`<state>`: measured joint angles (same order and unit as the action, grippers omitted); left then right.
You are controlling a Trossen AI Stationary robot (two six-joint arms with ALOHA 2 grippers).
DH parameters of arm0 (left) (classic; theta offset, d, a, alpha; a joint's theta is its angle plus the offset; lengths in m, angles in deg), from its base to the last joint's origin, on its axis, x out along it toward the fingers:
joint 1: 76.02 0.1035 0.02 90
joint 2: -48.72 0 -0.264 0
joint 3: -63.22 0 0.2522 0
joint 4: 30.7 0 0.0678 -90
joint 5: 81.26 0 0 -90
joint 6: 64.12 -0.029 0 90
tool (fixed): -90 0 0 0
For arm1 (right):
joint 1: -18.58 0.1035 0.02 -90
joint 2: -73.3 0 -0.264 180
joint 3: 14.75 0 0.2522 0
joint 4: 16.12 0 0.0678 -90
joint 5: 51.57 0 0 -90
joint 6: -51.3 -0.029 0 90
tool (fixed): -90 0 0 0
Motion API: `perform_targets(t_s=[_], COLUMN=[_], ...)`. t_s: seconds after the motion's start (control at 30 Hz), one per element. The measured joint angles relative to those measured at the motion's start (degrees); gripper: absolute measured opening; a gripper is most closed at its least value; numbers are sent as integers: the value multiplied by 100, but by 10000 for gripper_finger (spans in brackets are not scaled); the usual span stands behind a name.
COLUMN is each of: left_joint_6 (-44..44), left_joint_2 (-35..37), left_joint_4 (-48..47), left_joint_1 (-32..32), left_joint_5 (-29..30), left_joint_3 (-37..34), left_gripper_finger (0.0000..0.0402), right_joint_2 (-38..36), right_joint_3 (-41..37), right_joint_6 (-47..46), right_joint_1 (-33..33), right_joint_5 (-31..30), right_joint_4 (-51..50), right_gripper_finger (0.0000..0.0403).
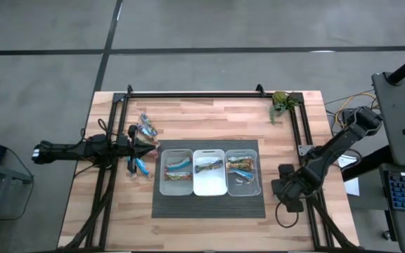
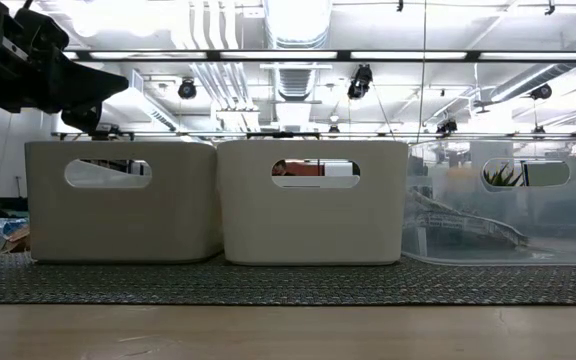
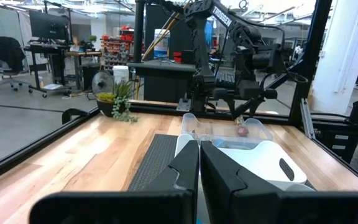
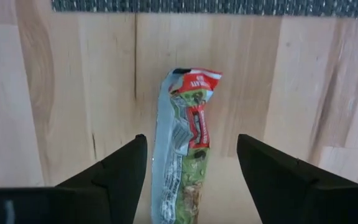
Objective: Pick and place Granola Bars by type
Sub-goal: Put the bottom red granola bar into the gray bin
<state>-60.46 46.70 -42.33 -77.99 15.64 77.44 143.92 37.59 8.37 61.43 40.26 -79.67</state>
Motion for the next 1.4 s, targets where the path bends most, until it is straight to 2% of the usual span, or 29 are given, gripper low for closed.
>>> perform_targets(t_s=[1.4], left_joint_6=[-1], left_joint_2=[0], left_joint_4=[2], left_joint_1=[0], left_joint_5=[-1], left_joint_3=[1], left_gripper_finger=[0], right_joint_2=[-13], right_joint_3=[-1077], right_joint_6=[-60], right_joint_1=[0], right_joint_5=[-18], right_joint_4=[1449], right_gripper_finger=[226])
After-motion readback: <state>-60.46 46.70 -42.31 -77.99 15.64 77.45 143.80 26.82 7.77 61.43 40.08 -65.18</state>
